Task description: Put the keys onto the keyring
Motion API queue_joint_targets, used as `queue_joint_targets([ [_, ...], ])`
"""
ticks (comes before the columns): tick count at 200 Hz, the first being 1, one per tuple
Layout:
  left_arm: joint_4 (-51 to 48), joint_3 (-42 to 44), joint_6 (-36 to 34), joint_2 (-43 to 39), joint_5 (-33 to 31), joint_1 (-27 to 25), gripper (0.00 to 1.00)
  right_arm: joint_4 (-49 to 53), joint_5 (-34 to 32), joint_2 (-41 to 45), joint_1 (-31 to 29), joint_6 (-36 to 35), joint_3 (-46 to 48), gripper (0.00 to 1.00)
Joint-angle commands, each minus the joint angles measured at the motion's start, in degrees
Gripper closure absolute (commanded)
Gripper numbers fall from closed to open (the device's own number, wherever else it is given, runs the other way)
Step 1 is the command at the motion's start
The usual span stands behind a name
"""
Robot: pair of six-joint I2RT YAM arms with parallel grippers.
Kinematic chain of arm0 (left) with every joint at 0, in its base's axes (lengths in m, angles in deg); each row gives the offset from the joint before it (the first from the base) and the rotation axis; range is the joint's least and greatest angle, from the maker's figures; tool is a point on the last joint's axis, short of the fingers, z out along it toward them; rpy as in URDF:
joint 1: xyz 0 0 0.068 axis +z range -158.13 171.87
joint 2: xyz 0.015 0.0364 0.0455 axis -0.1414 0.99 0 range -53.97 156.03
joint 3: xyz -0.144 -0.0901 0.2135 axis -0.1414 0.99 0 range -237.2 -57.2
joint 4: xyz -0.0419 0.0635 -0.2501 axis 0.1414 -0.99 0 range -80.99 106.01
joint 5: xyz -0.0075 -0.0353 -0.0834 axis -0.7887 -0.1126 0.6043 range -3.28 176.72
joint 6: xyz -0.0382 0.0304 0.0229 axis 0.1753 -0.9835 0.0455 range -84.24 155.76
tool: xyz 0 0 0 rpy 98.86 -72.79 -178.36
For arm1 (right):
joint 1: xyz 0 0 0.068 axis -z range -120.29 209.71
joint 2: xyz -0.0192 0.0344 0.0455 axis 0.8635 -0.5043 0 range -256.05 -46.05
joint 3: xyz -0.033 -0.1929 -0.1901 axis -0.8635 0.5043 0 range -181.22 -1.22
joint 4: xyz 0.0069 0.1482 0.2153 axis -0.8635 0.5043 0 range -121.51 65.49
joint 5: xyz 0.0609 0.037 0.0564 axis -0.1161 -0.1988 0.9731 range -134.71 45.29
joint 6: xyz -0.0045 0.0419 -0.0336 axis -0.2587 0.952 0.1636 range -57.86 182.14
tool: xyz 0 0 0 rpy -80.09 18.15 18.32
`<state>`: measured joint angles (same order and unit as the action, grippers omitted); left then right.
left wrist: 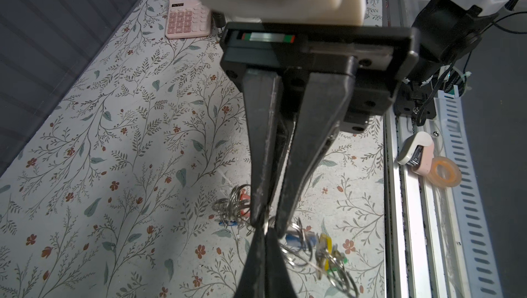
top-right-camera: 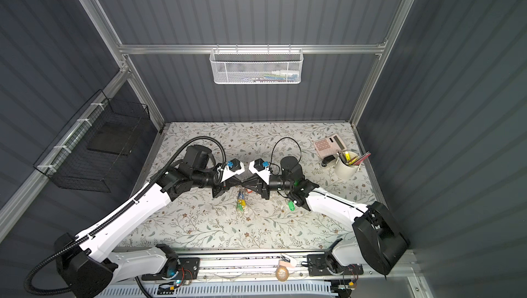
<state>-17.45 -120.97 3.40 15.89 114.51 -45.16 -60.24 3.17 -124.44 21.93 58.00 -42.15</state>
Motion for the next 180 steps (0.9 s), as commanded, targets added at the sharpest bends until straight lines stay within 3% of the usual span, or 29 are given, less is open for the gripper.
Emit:
queue_joint_targets([
  [1,1.8,-0.1,0.8,-0.7,2.1,-0.2,1.0,-0.4,-0.1,-0.8,-0.2,0.0,-1.1,0.94],
  [14,1.8,0.1,1.0,-0.7,2.2,-0.2,1.0,-0.3,-0.3,-0.9,-0.2,0.2,-1.2,1.0],
  [53,3.3,0.8,2.9,-1.9,2.8,-0.2,1.0,-1.0,-0.8,-1.3,0.1,0.6,-1.0,1.0],
  [89,6.0,1.7,5.8,-3.5,2.9,-0.2,0.91,-3.7,0.4,-1.9,0.7,2.4,-0.7,1.0],
  [151,14.8,5.5,13.4,-6.5,3.0,0.4,0.86,-6.3,2.1,-2.4,1.3,4.3,-0.2,1.0],
  [180,23.9,10.4,22.0,-10.1,4.8,4.7,0.86,-9.3,3.5,-2.4,2.1,6.3,0.5,1.0],
])
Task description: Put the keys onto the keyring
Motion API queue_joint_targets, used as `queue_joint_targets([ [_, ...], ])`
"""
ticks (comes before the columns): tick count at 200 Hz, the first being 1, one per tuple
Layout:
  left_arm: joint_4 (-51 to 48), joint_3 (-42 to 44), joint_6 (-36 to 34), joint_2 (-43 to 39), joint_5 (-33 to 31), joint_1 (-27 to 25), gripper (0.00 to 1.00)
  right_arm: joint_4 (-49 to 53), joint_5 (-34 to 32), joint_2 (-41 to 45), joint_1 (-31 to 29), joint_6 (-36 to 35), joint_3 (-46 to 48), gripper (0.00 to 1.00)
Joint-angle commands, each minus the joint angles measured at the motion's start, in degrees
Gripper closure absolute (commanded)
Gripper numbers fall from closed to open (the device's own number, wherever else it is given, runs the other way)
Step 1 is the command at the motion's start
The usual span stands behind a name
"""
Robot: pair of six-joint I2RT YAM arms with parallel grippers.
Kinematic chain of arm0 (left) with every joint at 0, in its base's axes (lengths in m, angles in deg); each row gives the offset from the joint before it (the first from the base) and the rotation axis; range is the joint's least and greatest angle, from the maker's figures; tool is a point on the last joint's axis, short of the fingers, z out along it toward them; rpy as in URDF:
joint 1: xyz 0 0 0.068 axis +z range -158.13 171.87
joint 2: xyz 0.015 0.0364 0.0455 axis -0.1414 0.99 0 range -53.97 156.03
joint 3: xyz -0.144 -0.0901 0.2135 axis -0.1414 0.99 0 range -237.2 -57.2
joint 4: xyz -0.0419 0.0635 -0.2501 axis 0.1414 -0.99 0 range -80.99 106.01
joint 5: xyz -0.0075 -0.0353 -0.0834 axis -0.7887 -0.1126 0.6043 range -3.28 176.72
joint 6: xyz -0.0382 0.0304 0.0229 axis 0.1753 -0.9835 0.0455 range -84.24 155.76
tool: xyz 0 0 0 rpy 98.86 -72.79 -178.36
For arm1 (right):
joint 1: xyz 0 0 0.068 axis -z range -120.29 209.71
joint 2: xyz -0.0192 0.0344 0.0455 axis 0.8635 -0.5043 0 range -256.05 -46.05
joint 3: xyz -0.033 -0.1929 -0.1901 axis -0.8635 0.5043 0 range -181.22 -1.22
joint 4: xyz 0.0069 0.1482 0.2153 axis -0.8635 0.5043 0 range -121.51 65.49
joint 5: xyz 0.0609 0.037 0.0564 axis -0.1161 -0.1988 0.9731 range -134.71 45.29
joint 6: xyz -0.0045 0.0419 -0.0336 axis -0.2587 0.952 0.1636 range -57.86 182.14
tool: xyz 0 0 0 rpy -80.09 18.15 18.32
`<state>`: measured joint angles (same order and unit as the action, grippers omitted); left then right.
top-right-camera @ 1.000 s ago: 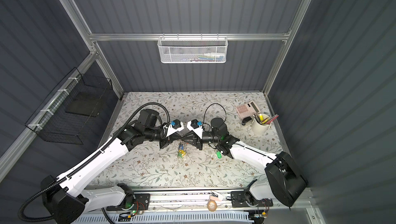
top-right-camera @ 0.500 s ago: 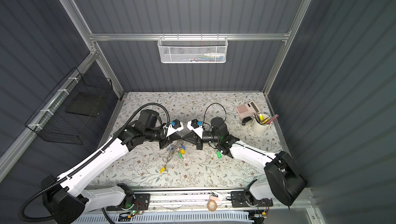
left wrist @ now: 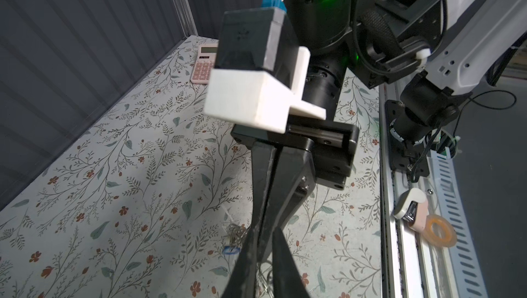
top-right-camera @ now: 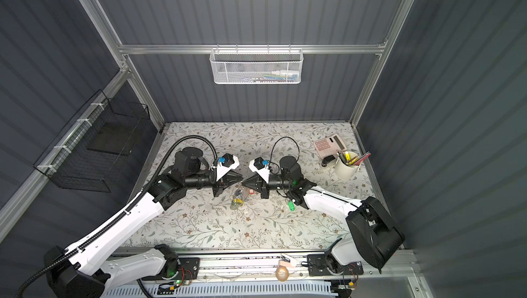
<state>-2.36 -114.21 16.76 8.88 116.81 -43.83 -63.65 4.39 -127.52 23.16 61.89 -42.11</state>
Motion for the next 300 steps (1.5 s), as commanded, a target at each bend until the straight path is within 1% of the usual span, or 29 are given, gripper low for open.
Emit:
queue_joint_targets([
  [1,9.2,3.9,9.0,-3.2,2.7,3.5,0.86,-6.1,2.4,0.7,1.0,2.5,0.4,1.0],
  [13,15.0,7.4,14.3,-4.8,4.5,6.5,0.85,-7.0,2.9,0.5,1.3,3.3,0.4,1.0],
  [25,20.6,11.3,19.6,-6.2,4.5,8.3,0.83,-7.9,3.6,0.2,1.6,3.9,0.5,1.0],
  [30,23.3,13.0,21.1,-6.8,4.3,8.6,0.8,-8.5,3.8,0.2,1.7,4.2,0.6,1.0],
  [42,28.9,17.3,25.0,-8.5,2.1,8.6,0.69,-9.9,4.3,0.1,2.1,5.2,0.8,1.0],
  [59,35.1,22.2,30.2,-10.5,-1.1,8.8,0.61,-12.1,5.3,-0.1,2.4,6.7,1.2,1.0],
  [82,38.9,25.3,35.6,-9.4,-5.7,9.5,0.61,-14.9,6.7,-0.2,3.1,9.0,1.6,1.0],
  [95,42.9,26.7,38.1,-8.1,-5.9,10.2,0.61,-15.7,7.2,-0.3,3.2,9.6,1.7,1.0],
  [104,45.1,26.9,38.5,-7.0,-4.4,10.2,0.61,-16.2,7.3,-0.3,3.4,10.0,1.8,1.0],
  [115,44.9,26.1,38.1,-5.3,-2.0,10.2,0.61,-17.0,7.4,-0.3,3.8,10.7,1.9,1.0],
  [130,44.6,25.6,37.5,-3.6,2.7,10.2,0.6,-18.2,7.5,-0.3,4.0,11.7,2.2,1.0],
  [143,46.8,26.4,38.0,-3.0,6.8,10.2,0.59,-19.2,7.6,-0.4,4.2,12.4,2.4,1.0],
  [167,52.2,29.0,39.7,-3.3,9.7,10.1,0.57,-21.0,8.3,-0.8,4.4,13.9,2.5,1.0],
  [218,54.6,29.6,38.4,-1.2,10.5,8.0,0.56,-25.5,9.8,-2.3,4.8,18.0,2.2,1.0],
  [244,60.2,31.3,39.2,-0.9,11.3,7.0,0.55,-27.1,10.4,-3.3,5.0,19.7,1.7,1.0],
  [282,63.9,33.0,39.7,-0.5,12.2,6.5,0.54,-30.8,11.5,-5.2,5.4,23.0,1.1,1.0],
  [300,63.2,32.8,39.2,-0.1,11.3,6.5,0.54,-31.9,12.0,-5.8,5.4,24.0,1.0,1.0],
])
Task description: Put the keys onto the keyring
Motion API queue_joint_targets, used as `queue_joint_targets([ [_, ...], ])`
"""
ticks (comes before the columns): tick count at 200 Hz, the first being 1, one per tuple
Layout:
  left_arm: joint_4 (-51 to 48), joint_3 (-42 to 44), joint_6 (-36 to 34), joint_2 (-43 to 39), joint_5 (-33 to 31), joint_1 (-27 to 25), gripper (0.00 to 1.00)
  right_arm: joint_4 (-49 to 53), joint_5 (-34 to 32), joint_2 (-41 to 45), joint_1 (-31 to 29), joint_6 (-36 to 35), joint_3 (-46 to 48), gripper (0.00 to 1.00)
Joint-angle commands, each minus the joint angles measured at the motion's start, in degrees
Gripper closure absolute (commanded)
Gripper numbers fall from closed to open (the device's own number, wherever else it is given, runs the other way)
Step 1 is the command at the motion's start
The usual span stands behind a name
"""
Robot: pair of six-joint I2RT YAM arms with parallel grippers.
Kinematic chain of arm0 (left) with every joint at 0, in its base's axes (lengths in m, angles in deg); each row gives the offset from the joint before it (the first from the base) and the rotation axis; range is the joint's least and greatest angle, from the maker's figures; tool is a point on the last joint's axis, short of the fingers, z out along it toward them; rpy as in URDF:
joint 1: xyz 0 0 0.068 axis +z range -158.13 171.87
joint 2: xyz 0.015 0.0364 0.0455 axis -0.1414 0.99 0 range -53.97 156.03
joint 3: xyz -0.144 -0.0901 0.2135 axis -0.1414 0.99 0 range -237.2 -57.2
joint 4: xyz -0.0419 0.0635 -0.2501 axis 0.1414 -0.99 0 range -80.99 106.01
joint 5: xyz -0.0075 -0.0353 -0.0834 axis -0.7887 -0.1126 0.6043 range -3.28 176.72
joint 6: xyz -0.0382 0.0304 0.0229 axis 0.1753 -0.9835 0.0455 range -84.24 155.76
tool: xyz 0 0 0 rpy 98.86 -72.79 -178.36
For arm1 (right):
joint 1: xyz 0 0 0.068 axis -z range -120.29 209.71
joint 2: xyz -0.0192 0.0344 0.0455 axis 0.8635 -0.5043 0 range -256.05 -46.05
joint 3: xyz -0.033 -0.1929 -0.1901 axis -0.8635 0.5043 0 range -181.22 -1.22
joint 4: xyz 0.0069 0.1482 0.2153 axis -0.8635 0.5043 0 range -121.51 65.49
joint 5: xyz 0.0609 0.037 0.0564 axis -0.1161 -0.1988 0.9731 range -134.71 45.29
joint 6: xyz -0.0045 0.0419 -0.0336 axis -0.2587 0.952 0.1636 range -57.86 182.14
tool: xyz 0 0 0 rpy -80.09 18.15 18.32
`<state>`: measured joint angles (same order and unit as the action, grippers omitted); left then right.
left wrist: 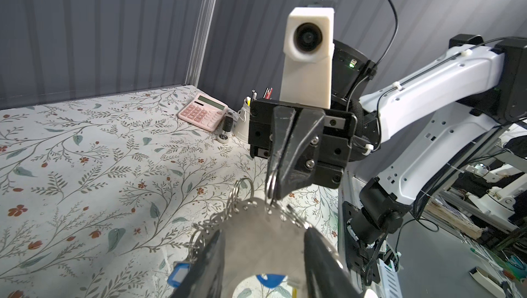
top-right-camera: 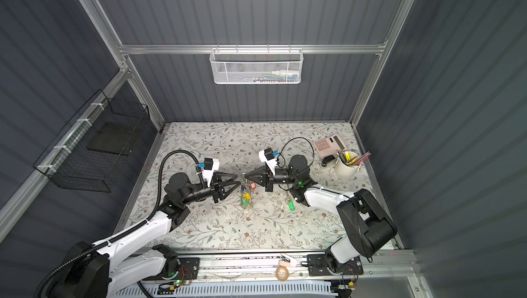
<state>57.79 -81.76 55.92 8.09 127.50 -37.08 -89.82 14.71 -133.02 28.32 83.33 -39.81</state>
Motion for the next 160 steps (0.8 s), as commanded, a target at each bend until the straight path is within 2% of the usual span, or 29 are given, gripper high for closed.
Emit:
queue_joint_targets([
  [1,3.1,0.3,0.0,0.7,0.5,-0.3,0.54,-5.8,1.7,-0.4,0.2,2.6,-1.3,1.0],
  [38,3.6,0.1,-0.2,1.3,-1.8,-0.3,0.56,-5.8,2.0,-0.3,0.2,3.0,-1.2,1.0],
  [160,9.1,-0.8,1.3,5.0,1.0,-1.8,0.56,-5.3,2.2,-0.6,0.2,3.3,-1.4,1.0],
])
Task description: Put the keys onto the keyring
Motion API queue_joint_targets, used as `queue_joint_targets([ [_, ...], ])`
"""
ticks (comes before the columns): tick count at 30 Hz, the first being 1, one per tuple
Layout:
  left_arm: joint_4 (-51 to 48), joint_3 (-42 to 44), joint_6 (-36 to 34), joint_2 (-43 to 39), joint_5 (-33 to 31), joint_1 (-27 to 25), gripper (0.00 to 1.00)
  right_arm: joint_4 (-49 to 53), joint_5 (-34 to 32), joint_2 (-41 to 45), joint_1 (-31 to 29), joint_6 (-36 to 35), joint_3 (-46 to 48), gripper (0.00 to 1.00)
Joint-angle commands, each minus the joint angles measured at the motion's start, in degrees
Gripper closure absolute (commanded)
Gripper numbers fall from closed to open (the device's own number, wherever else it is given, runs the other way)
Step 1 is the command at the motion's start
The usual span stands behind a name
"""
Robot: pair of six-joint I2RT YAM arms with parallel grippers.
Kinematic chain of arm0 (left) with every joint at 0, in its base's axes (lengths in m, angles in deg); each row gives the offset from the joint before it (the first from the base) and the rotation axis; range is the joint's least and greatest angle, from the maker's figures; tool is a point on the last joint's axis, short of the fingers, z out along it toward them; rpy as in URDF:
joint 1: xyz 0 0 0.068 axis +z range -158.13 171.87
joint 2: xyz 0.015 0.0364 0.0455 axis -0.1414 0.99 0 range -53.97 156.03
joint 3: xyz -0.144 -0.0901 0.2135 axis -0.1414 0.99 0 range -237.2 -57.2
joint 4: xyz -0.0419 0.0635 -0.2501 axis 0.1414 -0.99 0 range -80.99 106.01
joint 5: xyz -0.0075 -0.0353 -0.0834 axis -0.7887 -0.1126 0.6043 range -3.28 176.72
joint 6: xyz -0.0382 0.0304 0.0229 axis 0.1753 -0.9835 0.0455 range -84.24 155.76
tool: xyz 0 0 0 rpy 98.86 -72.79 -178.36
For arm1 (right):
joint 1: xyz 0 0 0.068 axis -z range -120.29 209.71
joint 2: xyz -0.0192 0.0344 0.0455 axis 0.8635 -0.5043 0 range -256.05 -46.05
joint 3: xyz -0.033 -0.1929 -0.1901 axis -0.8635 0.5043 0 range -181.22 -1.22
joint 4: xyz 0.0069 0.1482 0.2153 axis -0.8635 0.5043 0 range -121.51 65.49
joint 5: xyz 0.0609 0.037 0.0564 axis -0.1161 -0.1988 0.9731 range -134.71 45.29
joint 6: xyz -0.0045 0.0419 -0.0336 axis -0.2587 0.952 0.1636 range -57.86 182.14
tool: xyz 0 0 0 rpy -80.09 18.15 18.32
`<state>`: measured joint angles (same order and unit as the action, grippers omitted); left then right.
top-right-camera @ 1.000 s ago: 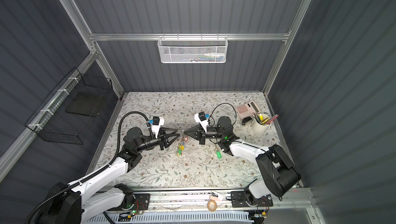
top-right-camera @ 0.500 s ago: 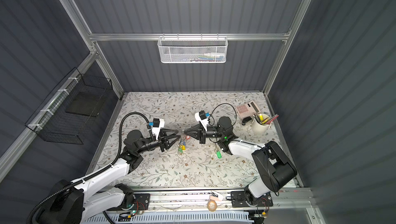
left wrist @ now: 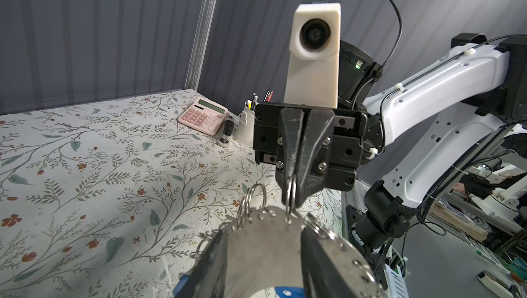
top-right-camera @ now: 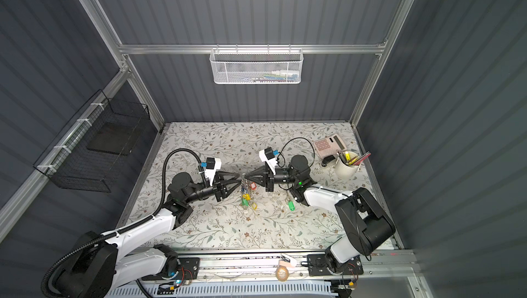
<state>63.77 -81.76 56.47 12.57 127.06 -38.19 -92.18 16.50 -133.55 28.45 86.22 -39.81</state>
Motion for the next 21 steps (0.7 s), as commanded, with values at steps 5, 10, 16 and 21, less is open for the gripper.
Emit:
queue_joint_targets([
  [5,3.9,-0.8,0.8,0.7,1.3,-1.0,0.55,-2.5,0.4,0.0,0.1,0.2,-1.3,1.0],
  [10,4.3,-1.2,0.7,1.1,0.7,-1.1,0.56,-2.4,0.5,0.0,0.1,0.1,-1.4,1.0],
  [16,4.5,-1.9,0.8,2.1,0.4,-1.4,0.6,-2.1,0.7,0.2,0.1,0.0,-1.3,1.0],
  [21,5.9,-2.1,1.4,2.9,0.8,-1.4,0.64,-1.8,0.9,0.2,0.1,-0.1,-1.2,1.0],
])
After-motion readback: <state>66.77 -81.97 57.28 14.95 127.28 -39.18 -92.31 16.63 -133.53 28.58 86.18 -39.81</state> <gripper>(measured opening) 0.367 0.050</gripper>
